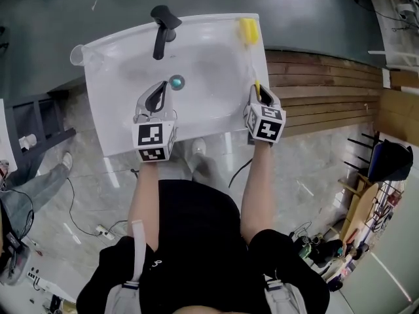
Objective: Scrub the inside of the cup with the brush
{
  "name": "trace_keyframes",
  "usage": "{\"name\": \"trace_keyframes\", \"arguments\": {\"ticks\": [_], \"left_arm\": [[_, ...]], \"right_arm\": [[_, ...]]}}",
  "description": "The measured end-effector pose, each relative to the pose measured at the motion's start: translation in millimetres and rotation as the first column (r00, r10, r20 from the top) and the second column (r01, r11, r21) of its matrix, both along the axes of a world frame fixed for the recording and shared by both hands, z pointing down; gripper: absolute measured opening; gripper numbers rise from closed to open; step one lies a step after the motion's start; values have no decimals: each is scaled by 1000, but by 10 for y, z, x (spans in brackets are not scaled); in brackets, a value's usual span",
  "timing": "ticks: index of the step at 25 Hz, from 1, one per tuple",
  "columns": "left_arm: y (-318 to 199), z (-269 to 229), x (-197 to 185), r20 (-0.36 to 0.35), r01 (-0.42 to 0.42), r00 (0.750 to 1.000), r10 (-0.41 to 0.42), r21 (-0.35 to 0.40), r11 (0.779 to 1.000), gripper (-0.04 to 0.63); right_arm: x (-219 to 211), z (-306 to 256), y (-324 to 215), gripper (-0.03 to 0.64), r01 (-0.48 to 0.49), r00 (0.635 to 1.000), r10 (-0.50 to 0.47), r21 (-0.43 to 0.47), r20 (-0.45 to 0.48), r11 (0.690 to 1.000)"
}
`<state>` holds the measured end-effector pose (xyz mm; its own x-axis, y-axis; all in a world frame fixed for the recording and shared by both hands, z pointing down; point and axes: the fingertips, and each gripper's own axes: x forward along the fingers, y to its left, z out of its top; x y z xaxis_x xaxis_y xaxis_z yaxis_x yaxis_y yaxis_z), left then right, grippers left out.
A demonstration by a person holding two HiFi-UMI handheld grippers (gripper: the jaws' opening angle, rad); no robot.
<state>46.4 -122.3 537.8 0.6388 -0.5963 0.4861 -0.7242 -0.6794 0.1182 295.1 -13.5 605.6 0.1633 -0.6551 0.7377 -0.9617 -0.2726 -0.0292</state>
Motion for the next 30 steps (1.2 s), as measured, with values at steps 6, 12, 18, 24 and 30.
{"name": "trace_keyframes", "arguments": {"ticks": [6,12,18,24,30], "left_arm": [[-74,-102,-143,-9,45,999,-45,25,999,-2],[-134,-228,-323,-26,112,993,-111,53,992,-2],[-328,-323,-672,-52,187,982,-184,78,979,-2],[-539,-443,-1039,-86,253,966,-244,113,961,2],[-759,-518,-1303,-104,302,952,-289,141,943,36]], "right_arm": [[-130,-193,-56,54,-22,999,20,62,32,998],[-239,-476,-165,52,-6,998,-1,133,55,991],[-439,-739,-373,52,28,997,-43,198,68,980],[-651,-980,-692,53,77,992,-100,258,75,963],[-850,-1334,-1106,54,149,984,-174,332,48,931]]}}
